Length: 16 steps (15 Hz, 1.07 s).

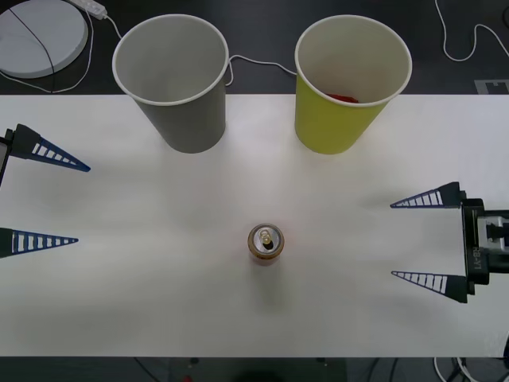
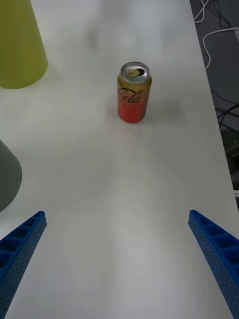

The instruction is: Put the can into the green bin and the plastic bottle into the gray bin

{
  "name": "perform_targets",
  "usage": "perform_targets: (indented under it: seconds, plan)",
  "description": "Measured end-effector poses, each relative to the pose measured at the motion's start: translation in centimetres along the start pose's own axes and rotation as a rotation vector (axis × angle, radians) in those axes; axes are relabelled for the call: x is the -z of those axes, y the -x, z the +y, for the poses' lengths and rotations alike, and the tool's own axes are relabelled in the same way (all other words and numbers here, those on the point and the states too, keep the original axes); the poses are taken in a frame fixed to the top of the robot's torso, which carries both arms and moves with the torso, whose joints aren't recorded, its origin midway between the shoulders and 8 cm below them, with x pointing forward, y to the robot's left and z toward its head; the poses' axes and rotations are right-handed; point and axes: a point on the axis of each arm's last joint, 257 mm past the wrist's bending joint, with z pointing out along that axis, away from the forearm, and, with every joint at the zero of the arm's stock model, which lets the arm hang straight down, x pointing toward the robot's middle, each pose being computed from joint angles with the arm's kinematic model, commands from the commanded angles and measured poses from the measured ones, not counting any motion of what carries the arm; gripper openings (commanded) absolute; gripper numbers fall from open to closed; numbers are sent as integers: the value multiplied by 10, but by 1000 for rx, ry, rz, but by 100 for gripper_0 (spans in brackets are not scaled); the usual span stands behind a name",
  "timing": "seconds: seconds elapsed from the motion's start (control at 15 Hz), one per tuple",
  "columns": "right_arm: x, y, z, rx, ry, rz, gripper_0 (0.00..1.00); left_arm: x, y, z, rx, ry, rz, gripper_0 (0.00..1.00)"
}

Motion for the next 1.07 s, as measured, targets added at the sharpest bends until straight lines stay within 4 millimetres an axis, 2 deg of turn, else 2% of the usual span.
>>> perform_targets:
  seconds: [0.73,1.07]
  plan:
    - [-44,-19,13,-35,-75,-73,100,0,0,0,0,0,0,100]
    - [-75,-30,22,-116,-80,-158,100,0,0,0,0,0,0,100]
